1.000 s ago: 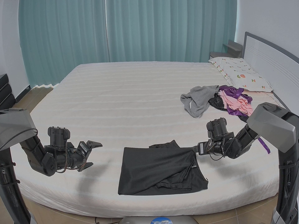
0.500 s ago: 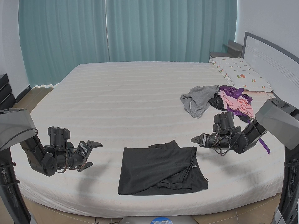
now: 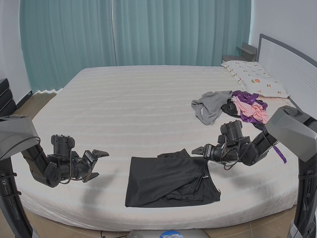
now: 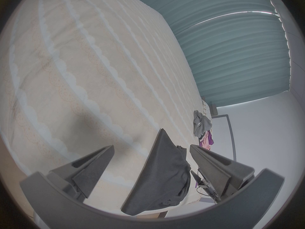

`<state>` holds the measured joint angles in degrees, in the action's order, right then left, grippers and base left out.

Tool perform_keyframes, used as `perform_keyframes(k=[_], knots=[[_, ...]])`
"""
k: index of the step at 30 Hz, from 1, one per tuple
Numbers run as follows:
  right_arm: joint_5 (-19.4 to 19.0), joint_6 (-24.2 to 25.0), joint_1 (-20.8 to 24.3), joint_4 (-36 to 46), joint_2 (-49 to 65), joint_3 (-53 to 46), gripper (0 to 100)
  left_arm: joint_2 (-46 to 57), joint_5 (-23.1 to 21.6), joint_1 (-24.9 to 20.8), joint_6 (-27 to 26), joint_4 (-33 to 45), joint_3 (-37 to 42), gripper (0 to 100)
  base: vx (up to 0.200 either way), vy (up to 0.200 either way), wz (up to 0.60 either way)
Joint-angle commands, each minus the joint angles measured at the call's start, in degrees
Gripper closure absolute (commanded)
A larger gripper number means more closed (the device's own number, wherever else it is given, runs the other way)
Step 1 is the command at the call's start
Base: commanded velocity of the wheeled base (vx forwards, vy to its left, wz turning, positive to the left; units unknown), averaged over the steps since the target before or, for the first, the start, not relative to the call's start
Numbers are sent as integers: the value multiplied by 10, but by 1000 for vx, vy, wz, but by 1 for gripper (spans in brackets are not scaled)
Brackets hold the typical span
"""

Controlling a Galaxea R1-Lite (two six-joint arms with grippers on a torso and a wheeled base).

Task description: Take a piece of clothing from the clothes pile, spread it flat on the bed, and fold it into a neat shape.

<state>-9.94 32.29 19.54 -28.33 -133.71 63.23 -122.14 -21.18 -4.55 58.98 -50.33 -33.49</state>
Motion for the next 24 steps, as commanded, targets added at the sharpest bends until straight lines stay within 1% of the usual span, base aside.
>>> perform_keyframes(k=[1,5,6,10,14,22,24], knots=[[-3,1,1,-1,-30,12,0,-3,1,-2,0,0,0,0,0,0,0],[-4,3,0,-1,-34,22,0,-3,1,-2,0,0,0,0,0,0,0],[-4,5,0,-1,-35,22,100,-3,1,-2,0,0,0,0,0,0,0],[-7,4,1,-1,-38,26,100,-4,2,-2,-11,0,0,0,0,0,0],[-3,4,-1,-10,-38,27,100,-4,2,-2,-11,0,1,0,0,0,0],[3,7,-14,-13,-27,23,100,-4,2,-2,-11,0,1,0,0,0,0],[3,15,-21,-13,-14,26,100,-3,2,-2,-11,0,1,0,0,0,0]])
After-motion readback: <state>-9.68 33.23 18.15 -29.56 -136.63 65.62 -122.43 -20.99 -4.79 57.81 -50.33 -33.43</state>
